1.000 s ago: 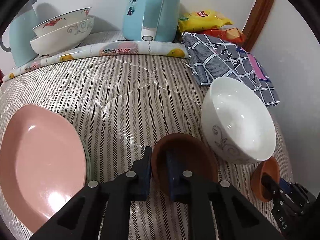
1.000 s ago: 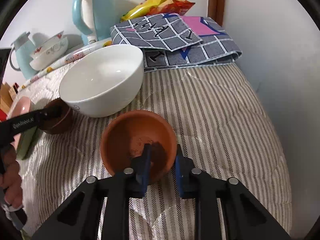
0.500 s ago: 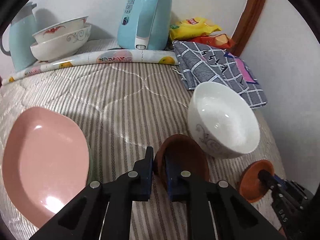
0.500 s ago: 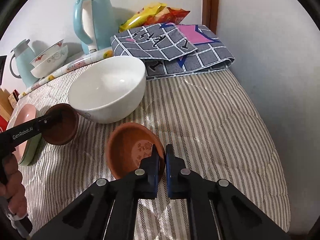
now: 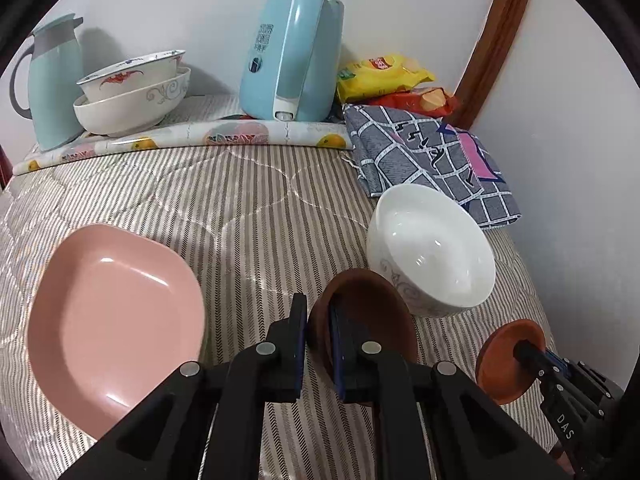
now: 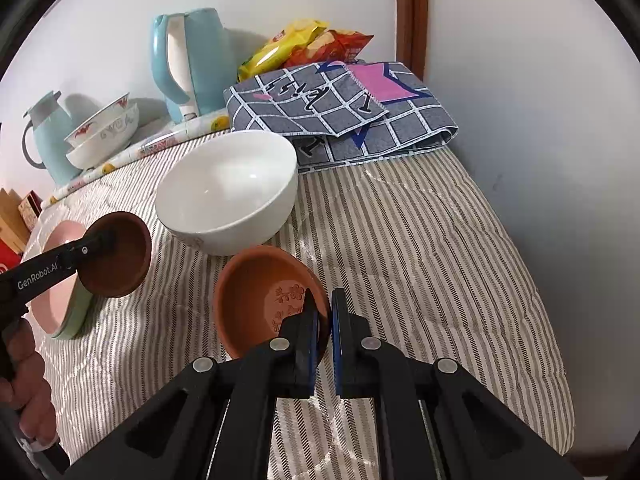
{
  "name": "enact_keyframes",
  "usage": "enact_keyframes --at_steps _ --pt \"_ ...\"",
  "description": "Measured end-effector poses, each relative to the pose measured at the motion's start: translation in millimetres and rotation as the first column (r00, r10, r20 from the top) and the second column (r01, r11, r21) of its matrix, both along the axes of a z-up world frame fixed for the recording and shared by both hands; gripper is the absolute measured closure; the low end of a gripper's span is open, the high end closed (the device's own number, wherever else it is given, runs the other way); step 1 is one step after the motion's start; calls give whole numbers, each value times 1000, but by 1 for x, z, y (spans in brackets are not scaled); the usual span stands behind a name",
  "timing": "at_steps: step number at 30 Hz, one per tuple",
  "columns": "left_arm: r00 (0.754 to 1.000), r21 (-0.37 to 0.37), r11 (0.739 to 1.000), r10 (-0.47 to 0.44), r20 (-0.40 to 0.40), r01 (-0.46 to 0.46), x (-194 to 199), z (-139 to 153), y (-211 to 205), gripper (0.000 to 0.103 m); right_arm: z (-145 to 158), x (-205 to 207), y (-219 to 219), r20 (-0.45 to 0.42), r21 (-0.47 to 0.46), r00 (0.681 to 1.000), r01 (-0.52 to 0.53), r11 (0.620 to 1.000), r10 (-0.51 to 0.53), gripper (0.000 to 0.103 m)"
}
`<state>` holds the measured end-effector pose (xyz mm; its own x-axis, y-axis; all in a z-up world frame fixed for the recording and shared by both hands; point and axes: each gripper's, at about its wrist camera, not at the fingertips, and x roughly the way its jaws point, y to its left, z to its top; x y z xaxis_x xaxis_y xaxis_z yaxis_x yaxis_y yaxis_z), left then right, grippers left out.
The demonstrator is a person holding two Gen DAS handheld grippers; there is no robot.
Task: Organize plates and bowls
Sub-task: 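Grasp the terracotta small bowl with the right gripper while the left gripper holds the brown bowl, then carry the terracotta bowl with the right gripper over the white bowl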
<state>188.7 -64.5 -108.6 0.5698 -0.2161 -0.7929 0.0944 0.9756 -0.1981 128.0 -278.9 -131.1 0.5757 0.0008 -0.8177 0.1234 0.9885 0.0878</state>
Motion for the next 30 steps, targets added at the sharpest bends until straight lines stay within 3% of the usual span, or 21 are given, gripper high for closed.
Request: enact_keyframes --at_steps 30 --pt "998 -26 1000 19 54 -18 -5 33 23 92 48 0 4 78 -7 996 35 999 -35 97"
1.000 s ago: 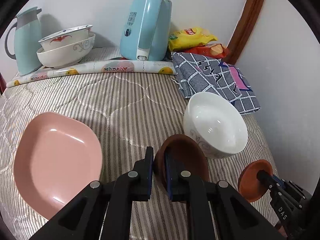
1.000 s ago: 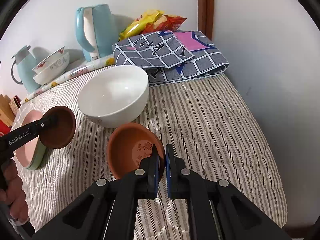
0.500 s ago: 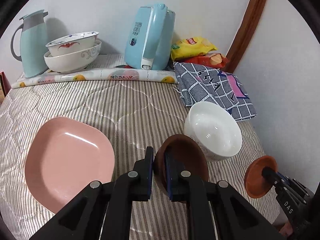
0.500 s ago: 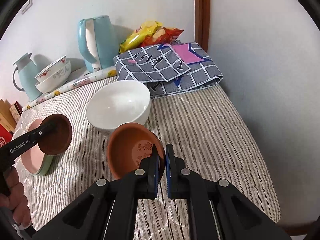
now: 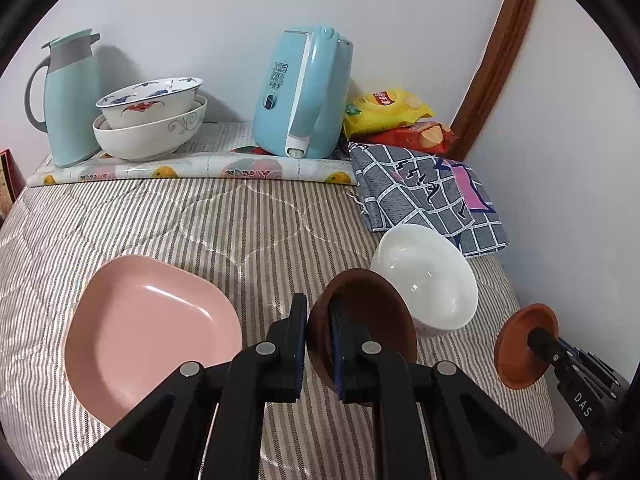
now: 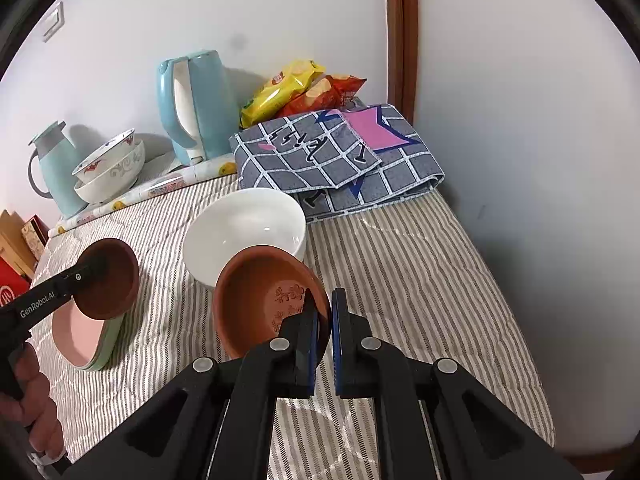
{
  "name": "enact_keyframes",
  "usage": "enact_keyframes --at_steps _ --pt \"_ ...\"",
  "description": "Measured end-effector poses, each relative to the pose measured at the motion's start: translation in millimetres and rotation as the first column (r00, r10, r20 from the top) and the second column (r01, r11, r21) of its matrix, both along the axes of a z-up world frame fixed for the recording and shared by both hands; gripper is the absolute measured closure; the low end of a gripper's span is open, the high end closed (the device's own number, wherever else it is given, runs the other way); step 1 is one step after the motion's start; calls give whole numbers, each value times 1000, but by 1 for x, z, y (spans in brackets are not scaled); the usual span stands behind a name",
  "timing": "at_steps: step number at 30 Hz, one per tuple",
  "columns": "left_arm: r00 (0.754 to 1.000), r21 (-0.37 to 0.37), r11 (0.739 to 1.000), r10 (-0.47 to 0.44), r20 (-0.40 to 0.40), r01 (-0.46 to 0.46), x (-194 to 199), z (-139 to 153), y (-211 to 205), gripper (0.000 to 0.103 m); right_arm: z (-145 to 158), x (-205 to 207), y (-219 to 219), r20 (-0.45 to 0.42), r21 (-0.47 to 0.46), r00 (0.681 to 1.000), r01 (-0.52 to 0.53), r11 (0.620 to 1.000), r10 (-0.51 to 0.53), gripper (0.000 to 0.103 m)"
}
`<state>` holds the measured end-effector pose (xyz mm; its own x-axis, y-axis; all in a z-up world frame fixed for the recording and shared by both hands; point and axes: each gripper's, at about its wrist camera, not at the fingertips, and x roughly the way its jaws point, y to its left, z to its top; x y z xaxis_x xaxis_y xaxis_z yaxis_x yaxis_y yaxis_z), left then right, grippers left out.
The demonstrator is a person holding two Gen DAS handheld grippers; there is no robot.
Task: Organize plates and bowls
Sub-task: 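Carry the terracotta bowl with the right gripper over the white bowl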
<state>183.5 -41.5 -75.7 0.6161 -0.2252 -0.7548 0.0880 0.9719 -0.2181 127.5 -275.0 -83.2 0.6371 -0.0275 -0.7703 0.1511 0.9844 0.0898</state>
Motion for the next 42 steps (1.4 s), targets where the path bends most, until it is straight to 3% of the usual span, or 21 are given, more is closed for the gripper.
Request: enact_keyframes --at_steps 42 --pt "999 -35 999 32 -3 -32 33 3 30 92 7 45 30 4 -36 1000 -23 999 23 97"
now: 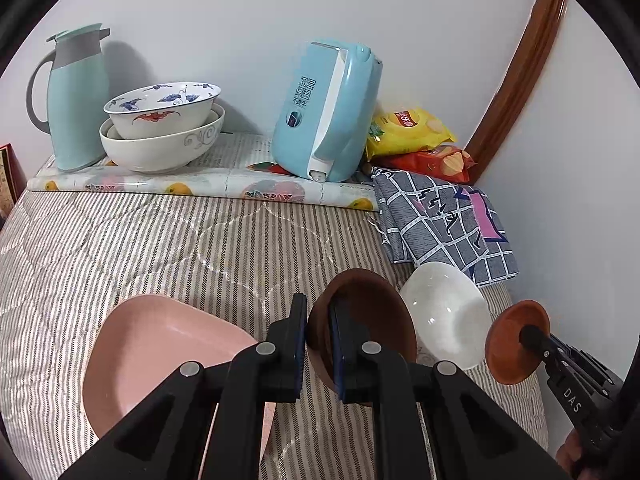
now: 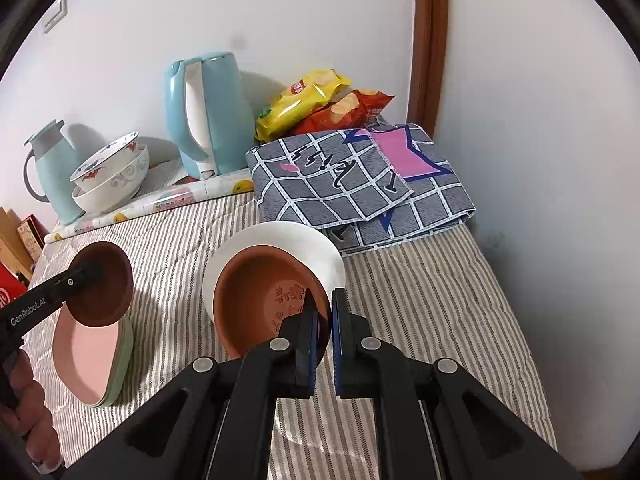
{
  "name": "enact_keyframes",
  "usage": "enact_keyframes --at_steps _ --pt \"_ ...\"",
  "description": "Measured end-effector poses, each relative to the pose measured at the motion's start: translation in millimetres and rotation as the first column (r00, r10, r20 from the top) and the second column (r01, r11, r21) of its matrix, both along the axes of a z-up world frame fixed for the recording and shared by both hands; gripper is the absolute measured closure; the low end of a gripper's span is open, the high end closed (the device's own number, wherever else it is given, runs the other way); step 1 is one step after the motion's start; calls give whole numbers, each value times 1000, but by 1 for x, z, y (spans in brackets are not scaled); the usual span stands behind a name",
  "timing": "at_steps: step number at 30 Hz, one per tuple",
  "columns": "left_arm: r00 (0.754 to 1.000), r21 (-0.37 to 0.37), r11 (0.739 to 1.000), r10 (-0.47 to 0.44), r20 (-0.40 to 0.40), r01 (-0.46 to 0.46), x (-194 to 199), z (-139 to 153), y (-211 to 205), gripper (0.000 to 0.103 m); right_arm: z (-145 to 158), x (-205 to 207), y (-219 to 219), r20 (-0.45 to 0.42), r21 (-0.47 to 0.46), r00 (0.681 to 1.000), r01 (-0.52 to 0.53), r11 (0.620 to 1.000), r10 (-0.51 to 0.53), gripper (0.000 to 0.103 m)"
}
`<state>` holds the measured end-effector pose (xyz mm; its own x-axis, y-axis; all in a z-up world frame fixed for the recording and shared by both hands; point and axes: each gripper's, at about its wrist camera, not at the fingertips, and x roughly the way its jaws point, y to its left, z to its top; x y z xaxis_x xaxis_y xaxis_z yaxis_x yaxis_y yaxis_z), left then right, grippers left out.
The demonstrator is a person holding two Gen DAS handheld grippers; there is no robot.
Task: Organize plates and bowls
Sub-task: 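Carry the terracotta bowl with the right gripper over the white bowl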
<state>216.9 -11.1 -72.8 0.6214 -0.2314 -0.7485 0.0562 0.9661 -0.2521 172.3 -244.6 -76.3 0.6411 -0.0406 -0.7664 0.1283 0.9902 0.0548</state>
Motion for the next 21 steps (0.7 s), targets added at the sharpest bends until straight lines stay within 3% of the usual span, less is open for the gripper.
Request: enact_keyframes --at_steps 21 --pt "1000 -14 1000 2 -17 -3 12 -10 3 92 -14 18 9 -31 -8 1000 -3 1000 3 97"
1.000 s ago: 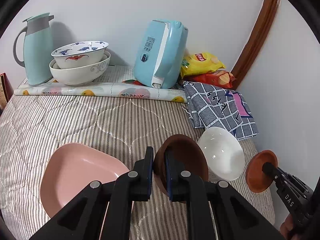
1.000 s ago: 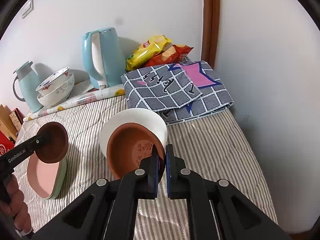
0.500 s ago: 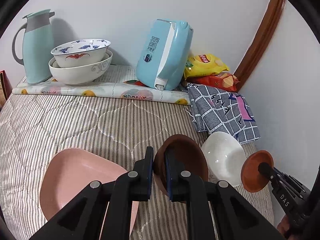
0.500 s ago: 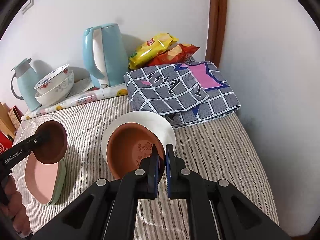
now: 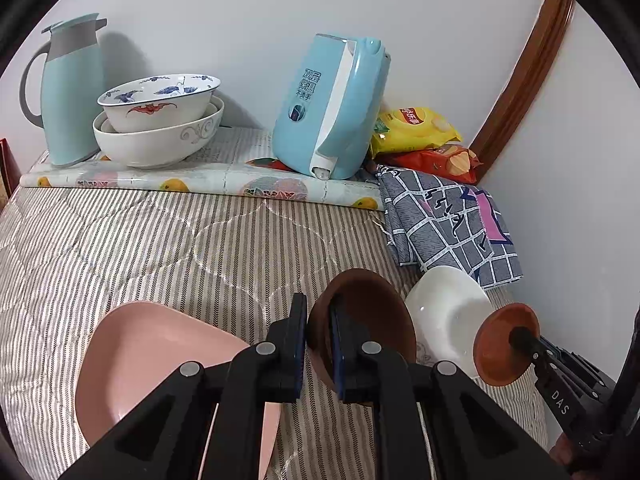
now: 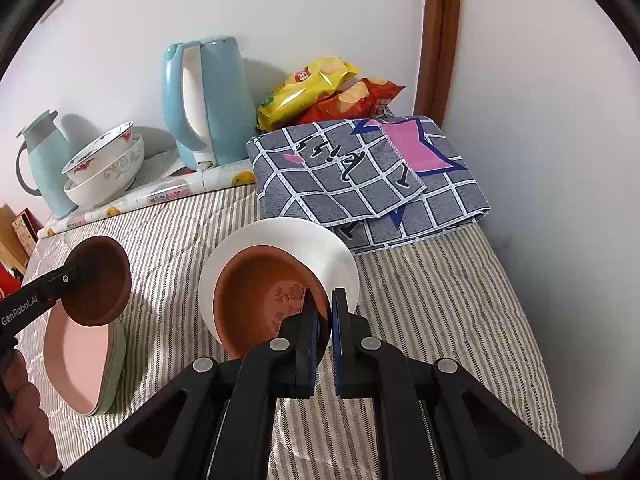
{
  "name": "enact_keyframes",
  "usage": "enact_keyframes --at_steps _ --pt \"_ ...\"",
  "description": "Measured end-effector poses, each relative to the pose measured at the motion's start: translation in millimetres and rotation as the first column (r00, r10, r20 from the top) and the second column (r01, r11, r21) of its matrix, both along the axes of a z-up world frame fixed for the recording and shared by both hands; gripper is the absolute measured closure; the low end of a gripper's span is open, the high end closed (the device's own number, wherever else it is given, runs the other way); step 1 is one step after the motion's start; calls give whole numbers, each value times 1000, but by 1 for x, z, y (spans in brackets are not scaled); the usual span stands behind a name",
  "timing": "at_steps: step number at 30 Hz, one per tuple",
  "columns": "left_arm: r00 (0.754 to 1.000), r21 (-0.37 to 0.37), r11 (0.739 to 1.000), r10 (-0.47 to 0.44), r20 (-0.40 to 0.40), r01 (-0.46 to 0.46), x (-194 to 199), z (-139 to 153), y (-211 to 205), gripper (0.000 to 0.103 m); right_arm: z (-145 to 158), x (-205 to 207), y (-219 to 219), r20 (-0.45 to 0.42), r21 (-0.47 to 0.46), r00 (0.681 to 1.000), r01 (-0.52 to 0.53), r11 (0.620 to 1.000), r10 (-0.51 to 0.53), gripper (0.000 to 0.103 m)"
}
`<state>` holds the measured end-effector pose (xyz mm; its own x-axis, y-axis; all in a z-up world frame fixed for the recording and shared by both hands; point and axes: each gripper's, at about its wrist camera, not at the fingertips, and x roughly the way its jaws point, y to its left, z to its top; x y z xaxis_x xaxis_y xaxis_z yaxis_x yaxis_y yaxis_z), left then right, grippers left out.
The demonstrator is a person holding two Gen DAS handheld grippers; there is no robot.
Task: Organize plates and bowls
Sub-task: 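Carry the terracotta bowl with the right gripper over the white bowl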
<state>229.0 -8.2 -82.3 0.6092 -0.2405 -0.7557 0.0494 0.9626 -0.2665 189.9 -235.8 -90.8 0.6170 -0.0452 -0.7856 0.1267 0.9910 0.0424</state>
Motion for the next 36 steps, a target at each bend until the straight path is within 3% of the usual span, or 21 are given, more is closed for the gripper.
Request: enact_keyframes --at_steps 36 --pt "999 23 999 33 -20 -33 12 -8 9 92 -9 8 -5 -6 30 1000 7 1000 -7 97"
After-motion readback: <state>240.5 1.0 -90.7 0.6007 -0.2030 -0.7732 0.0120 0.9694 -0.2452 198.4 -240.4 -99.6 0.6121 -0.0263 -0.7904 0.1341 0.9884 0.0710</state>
